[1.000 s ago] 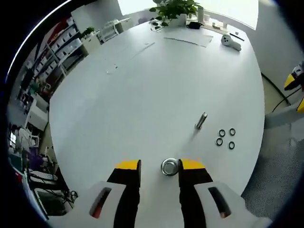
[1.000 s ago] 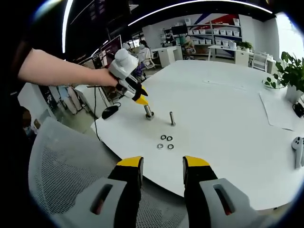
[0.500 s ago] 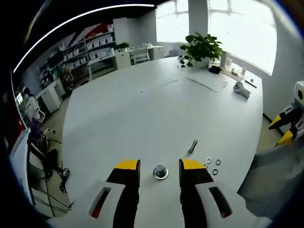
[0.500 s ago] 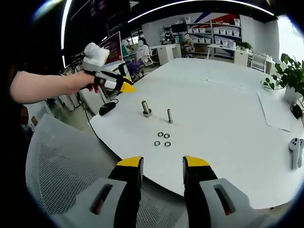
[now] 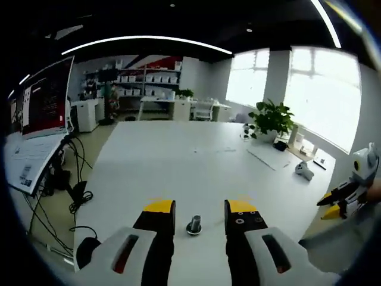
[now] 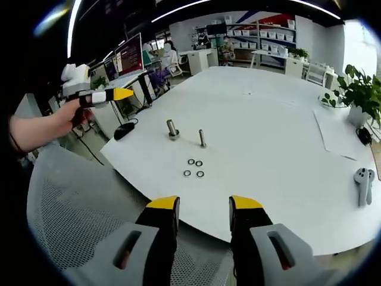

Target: Place the washer onto the threaded stud by aligning its center hole with the stud, sliding it down to the base, and recovering from edge contact or off-axis alignment until the washer reaches the visible bottom stop.

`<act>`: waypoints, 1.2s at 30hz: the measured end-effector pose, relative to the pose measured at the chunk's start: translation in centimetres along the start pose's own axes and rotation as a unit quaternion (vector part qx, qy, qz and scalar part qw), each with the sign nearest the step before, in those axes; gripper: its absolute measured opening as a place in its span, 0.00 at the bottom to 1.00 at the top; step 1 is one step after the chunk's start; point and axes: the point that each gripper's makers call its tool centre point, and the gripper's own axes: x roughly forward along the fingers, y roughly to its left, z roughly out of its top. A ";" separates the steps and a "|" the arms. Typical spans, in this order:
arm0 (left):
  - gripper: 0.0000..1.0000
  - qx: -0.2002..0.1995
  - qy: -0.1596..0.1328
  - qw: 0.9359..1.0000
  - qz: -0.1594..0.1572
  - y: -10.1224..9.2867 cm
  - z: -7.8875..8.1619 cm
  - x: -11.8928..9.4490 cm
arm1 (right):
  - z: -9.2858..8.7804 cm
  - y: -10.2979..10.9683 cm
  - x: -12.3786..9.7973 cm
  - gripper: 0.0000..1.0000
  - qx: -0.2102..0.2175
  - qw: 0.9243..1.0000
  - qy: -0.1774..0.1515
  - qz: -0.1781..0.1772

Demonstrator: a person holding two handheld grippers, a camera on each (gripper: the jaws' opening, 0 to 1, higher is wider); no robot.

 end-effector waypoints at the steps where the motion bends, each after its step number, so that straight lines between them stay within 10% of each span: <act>1: 0.32 0.001 -0.003 1.000 0.000 -0.3 0.3 -0.2 | -0.1 -0.1 0.0 0.36 -0.001 1.000 0.001 -0.003; 23: 0.33 0.007 -0.033 0.999 -0.022 -1.2 1.1 0.0 | 0.4 -1.0 0.2 0.37 -0.043 0.998 0.041 -0.031; 36: 0.33 0.002 -0.030 0.999 -0.016 -0.7 0.8 -0.1 | 4.5 1.1 6.2 0.37 -0.048 0.998 0.031 0.010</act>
